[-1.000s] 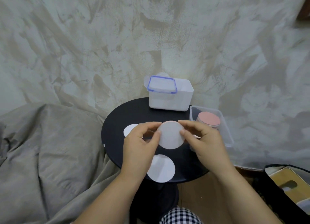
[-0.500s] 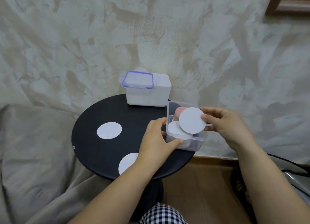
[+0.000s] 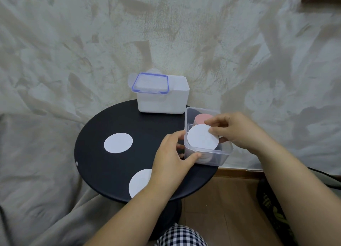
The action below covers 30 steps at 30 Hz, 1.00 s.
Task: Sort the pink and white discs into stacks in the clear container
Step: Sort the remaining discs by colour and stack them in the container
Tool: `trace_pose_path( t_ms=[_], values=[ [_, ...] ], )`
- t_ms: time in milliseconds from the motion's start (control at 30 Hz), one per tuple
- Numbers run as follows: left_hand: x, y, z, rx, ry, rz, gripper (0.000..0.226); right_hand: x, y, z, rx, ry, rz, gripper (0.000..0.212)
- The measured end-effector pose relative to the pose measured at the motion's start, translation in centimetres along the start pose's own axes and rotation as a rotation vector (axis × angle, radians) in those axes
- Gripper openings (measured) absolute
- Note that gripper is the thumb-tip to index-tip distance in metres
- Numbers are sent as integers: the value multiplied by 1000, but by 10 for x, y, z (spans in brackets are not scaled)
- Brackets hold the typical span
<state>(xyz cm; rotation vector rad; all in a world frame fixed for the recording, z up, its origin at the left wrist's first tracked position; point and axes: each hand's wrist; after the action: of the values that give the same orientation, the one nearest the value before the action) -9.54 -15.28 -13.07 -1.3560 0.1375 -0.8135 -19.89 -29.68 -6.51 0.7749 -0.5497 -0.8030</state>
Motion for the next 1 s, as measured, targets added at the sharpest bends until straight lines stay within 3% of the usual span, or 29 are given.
trace_pose_path(
  t_ms=[567, 867, 1000],
  values=[
    [-1, 2, 0, -10, 8, -10, 54, -1, 11, -3, -363, 53, 167, 19],
    [-1, 2, 0, -20, -8, 0, 54, -5, 17, -3, -552, 125, 201, 34],
    [3, 0, 4, -80, 20, 65, 50, -6, 18, -4, -593, 126, 226, 30]
  ],
)
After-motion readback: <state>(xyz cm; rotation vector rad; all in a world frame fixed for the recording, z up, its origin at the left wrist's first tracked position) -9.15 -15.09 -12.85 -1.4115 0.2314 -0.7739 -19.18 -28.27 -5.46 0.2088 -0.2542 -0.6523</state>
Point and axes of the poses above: each hand's wrist, its own x-axis towards the middle knuckle, its own z-axis out of the back of the hand, y = z × x, and after that the axes turned 12 degrees about -y, right-handed
